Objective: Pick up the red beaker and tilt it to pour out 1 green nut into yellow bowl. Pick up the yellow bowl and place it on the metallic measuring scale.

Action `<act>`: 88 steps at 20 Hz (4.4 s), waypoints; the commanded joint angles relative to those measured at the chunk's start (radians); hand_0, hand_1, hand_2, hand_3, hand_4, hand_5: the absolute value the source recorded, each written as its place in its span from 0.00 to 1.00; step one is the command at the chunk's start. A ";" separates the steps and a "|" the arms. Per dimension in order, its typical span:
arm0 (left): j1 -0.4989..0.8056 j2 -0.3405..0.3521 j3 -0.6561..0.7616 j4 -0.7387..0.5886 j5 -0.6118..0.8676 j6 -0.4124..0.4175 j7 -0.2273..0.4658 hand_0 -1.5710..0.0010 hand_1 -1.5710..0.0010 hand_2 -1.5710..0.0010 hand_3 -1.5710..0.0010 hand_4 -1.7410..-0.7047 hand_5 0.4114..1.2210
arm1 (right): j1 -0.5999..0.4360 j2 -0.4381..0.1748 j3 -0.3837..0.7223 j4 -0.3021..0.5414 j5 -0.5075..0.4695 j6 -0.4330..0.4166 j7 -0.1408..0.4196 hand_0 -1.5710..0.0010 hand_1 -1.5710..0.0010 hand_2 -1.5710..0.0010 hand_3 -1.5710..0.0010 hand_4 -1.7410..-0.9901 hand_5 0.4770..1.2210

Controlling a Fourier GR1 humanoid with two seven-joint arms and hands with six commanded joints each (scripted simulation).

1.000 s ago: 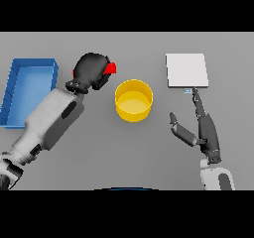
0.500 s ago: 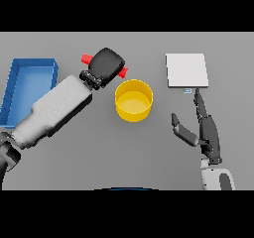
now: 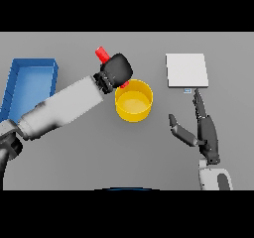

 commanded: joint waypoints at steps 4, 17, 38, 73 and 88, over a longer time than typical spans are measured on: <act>-0.064 -0.016 -0.063 0.033 -0.039 -0.001 -0.027 0.00 0.00 0.00 0.01 0.00 1.00 | 0.004 0.006 0.014 -0.007 0.030 -0.014 0.021 1.00 1.00 1.00 1.00 0.62 0.16; -0.225 -0.029 -0.269 0.111 -0.128 -0.015 -0.144 0.00 0.00 0.00 0.00 0.01 1.00 | -0.005 -0.004 0.012 0.012 0.062 -0.038 -0.004 1.00 1.00 1.00 1.00 0.71 0.16; -0.325 0.292 0.417 0.521 0.617 0.242 0.012 0.00 0.00 0.00 0.09 0.00 1.00 | -0.038 -0.017 -0.006 0.040 -0.003 0.007 -0.050 1.00 1.00 1.00 1.00 0.69 0.15; 0.581 0.608 0.460 -0.342 1.236 0.501 0.509 0.81 0.84 0.84 0.85 0.88 0.34 | -0.001 -0.040 0.034 0.023 0.050 0.018 -0.065 1.00 1.00 1.00 1.00 0.74 0.25; 0.569 0.564 0.483 -0.309 1.238 0.556 0.429 0.99 0.99 0.99 0.99 0.92 0.36 | -0.194 -0.190 0.124 0.053 0.199 0.160 0.031 1.00 1.00 1.00 1.00 0.65 0.30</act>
